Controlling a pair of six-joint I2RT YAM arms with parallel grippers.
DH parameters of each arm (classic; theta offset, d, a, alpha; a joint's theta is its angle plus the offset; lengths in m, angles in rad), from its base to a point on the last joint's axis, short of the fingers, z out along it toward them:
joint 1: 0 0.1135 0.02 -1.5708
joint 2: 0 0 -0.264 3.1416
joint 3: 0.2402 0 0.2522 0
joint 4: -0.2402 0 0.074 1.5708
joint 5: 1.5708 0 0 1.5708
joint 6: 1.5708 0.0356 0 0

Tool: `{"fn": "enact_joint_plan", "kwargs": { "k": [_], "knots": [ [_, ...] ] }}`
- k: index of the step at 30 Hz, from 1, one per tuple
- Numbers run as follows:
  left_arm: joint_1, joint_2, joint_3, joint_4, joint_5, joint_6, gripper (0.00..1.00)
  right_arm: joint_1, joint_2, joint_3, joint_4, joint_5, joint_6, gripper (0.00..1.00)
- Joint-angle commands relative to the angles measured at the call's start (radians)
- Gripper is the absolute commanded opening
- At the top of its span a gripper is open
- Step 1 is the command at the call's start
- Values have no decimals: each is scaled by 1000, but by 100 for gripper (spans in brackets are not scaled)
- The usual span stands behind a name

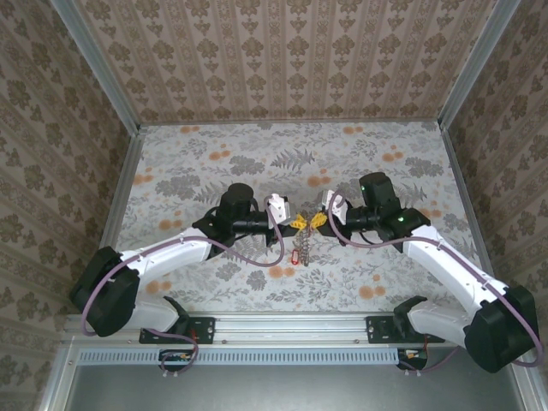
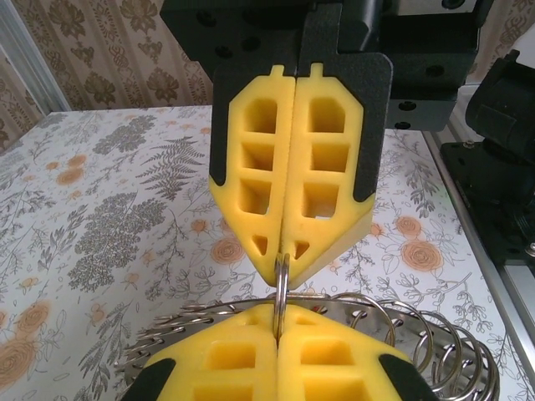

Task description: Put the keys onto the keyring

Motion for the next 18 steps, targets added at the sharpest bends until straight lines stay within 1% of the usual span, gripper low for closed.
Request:
{"fn": "enact_joint_plan", "kwargs": {
  "k": [1, 3, 7, 14, 16, 18],
  "knots": [
    [-2, -2, 4, 114, 39, -22, 0, -16, 33, -21, 33, -81, 86, 0],
    [-3, 2, 4, 116, 40, -22, 0, -19, 39, -25, 49, -98, 93, 0],
    [-3, 2, -3, 131, 37, -24, 0, -22, 33, -26, 49, -89, 95, 0],
    [-3, 9, -24, 209, 23, -41, 0, -49, 87, -7, 25, -175, 187, 0],
    [-5, 13, -29, 229, 17, -41, 0, -62, 103, -4, 12, -229, 195, 0],
    [-6, 15, -29, 235, 13, -37, 0, -71, 116, 1, 14, -249, 219, 0]
  ]
}}
